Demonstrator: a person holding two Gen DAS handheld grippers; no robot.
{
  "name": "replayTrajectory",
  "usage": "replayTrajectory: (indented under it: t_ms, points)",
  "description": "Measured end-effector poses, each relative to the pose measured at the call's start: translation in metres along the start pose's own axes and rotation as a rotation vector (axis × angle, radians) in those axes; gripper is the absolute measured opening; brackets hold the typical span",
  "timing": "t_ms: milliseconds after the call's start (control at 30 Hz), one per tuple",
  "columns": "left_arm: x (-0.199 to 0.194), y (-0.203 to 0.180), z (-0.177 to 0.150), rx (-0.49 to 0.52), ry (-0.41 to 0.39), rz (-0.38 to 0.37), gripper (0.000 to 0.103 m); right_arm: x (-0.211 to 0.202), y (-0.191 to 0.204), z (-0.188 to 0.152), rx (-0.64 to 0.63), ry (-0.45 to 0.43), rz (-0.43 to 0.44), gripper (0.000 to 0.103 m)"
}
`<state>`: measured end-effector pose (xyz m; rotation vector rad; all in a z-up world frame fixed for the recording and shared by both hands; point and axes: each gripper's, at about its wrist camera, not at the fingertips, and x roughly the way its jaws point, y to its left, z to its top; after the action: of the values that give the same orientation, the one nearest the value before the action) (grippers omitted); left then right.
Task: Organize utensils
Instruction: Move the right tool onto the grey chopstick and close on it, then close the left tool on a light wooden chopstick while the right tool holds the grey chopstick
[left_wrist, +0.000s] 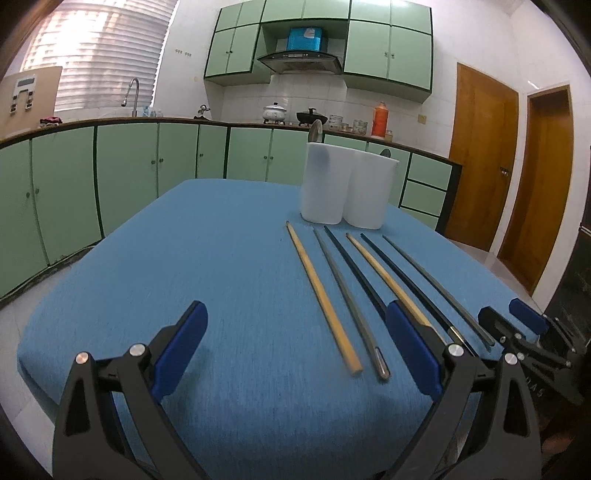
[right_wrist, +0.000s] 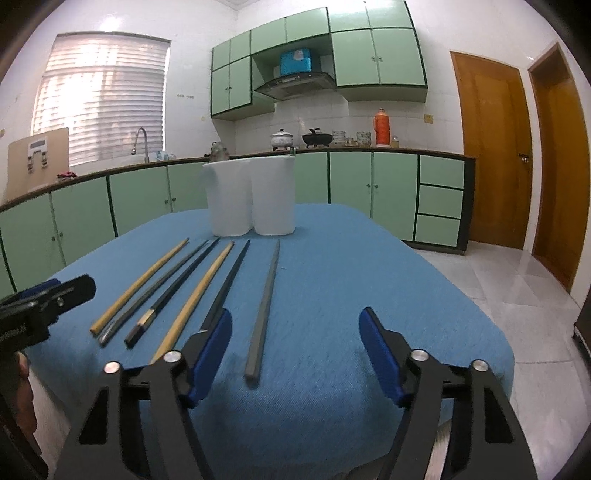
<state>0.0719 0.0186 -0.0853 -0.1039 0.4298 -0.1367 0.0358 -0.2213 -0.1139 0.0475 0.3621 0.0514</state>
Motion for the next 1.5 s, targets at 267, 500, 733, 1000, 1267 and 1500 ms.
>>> replayTrajectory:
  t_ms: [267,500,733,1000,1267,1500]
  points:
    - [-0.003,-0.003,-0.006,-0.006,0.001,0.001,0.094,0.002,0.008,-0.011,-0.017,0.007,0.006,0.044]
    - [-0.004,-0.005,-0.007,-0.012,-0.007,0.0,0.094,-0.001,0.016,-0.016,-0.039,-0.008,0.009,0.024]
    - [-0.001,-0.009,-0.013,-0.001,0.007,0.007,0.076,-0.004,0.018,-0.017,-0.071,-0.014,0.002,0.008]
    - [0.004,-0.01,-0.018,0.004,0.028,0.024,0.06,-0.005,0.016,-0.018,-0.068,-0.012,0.0,0.008]
    - [0.006,-0.015,-0.019,0.02,0.031,0.028,0.047,-0.005,0.017,-0.018,-0.073,-0.012,-0.003,0.008]
    - [0.009,-0.03,-0.022,0.053,0.037,0.0,0.012,-0.004,0.017,-0.018,-0.07,-0.01,-0.001,0.008]
